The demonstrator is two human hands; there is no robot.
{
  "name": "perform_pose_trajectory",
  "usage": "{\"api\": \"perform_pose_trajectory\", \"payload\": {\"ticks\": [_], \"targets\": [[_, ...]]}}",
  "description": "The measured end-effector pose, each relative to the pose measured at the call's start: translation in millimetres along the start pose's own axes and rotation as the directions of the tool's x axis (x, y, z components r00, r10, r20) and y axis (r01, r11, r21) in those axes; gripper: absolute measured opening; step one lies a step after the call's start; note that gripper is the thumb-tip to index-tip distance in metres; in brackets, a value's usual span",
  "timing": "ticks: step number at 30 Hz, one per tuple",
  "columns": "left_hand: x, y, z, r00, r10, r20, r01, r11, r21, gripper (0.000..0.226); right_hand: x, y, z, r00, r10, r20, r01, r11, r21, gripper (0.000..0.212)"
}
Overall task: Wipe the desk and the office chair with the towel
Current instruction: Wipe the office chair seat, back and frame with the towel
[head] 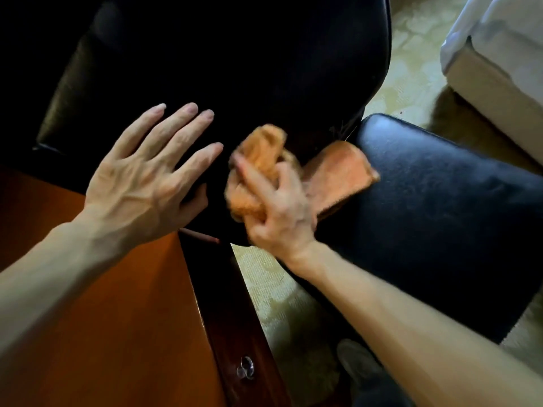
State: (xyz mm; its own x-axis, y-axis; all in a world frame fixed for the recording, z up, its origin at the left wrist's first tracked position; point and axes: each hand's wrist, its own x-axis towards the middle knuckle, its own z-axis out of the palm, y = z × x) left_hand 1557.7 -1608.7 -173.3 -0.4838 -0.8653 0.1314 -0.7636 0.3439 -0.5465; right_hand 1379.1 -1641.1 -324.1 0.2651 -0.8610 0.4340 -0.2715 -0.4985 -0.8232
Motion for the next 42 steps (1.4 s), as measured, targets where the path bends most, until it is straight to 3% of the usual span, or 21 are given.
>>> {"api": "perform_pose_trajectory", "payload": {"ticks": [3,5,7,8,10,13,16,20,23,24,26,27,28,30,31,33,35,36,39,42], "targets": [[-0.8,0.0,1.3,1.0,-0.006,0.012,0.006,1.0,0.004,0.049,-39.9,5.8,9.0,0.963,-0.041,0.268,0.072,0.992,-0.105,0.079],[0.2,1.2,1.2,1.0,-0.007,-0.007,0.007,1.0,0.019,0.048,-66.3,23.2,1.5,0.872,-0.071,0.484,0.154,0.979,-0.133,0.085],[3.0,3.8,0.2,1.0,-0.019,-0.023,0.02,1.0,0.017,0.046,-89.3,37.6,-12.8,0.762,0.012,0.647,0.105,0.984,-0.142,0.076],[4.5,4.8,-0.6,0.999,-0.026,-0.023,0.026,1.0,0.013,0.046,-99.3,42.8,-19.2,0.743,0.088,0.663,0.014,0.989,-0.147,0.07],[5.4,6.3,-2.1,0.999,-0.032,-0.006,0.032,0.999,0.006,0.045,-112.9,47.4,-28.1,0.765,0.253,0.593,-0.239,0.966,-0.103,0.066],[5.5,9.4,-1.1,0.999,-0.042,0.015,0.042,0.999,-0.015,0.046,-91.7,47.7,-36.4,0.853,0.427,0.3,-0.483,0.864,0.144,0.073],[16.5,19.8,2.1,0.999,-0.038,0.038,0.039,0.999,-0.031,0.045,-35.2,46.8,-42.0,0.874,0.485,0.037,-0.471,0.826,0.31,0.084],[58.4,59.1,4.7,0.987,-0.084,0.135,0.098,0.989,-0.107,0.051,35.9,43.4,-57.1,0.882,0.447,-0.152,-0.395,0.874,0.283,0.082],[93.7,72.5,10.2,0.988,-0.06,0.141,0.078,0.989,-0.129,0.049,70.1,35.1,-74.6,0.835,0.5,-0.229,-0.391,0.832,0.394,0.078],[105.6,71.8,12.1,0.992,-0.053,0.114,0.067,0.99,-0.128,0.048,82.3,36.8,-81.6,0.787,0.555,-0.269,-0.38,0.78,0.498,0.078],[127.3,66.9,15.0,0.998,-0.019,0.064,0.027,0.991,-0.129,0.047,109.8,50.4,-96.8,0.612,0.708,-0.353,-0.255,0.599,0.759,0.078],[138.6,63.8,17.2,0.999,0.0,0.043,0.005,0.992,-0.124,0.048,124.5,62.7,-106.0,0.546,0.769,-0.332,-0.147,0.479,0.866,0.078],[151.4,61.2,21.3,1.0,0.016,0.021,-0.014,0.993,-0.116,0.05,136.8,79.7,-111.5,0.546,0.797,-0.257,-0.052,0.339,0.939,0.078],[169.2,55.4,26.0,1.0,-0.01,-0.013,0.008,0.996,-0.093,0.051,147.6,99.4,-109.2,0.61,0.788,-0.081,-0.045,0.136,0.99,0.064],[176.4,54.7,30.5,0.999,-0.029,-0.02,0.027,0.996,-0.087,0.048,148.9,111.6,-102.8,0.616,0.788,-0.015,-0.132,0.122,0.984,0.05],[188.7,54.0,40.1,0.999,-0.042,-0.02,0.041,0.996,-0.081,0.046,150.1,132.4,-82.4,0.529,0.845,0.085,-0.396,0.157,0.905,0.035],[188.5,52.0,45.6,1.0,-0.017,-0.01,0.016,0.997,-0.07,0.046,144.6,137.5,-68.5,0.356,0.925,0.132,-0.67,0.154,0.726,0.059],[189.4,50.6,50.3,1.0,-0.002,0.0,0.002,0.998,-0.068,0.046,143.6,138.5,-68.2,0.295,0.946,0.134,-0.738,0.136,0.661,0.074],[191.5,47.8,63.4,0.998,0.031,0.056,-0.031,0.999,-0.014,0.052,140.7,137.9,-69.7,0.288,0.957,0.019,-0.8,0.229,0.555,0.087],[189.0,45.0,70.0,0.997,0.034,0.068,-0.036,0.999,0.029,0.056,112.3,111.4,-48.3,0.327,0.944,0.05,-0.861,0.276,0.426,0.083]]}}
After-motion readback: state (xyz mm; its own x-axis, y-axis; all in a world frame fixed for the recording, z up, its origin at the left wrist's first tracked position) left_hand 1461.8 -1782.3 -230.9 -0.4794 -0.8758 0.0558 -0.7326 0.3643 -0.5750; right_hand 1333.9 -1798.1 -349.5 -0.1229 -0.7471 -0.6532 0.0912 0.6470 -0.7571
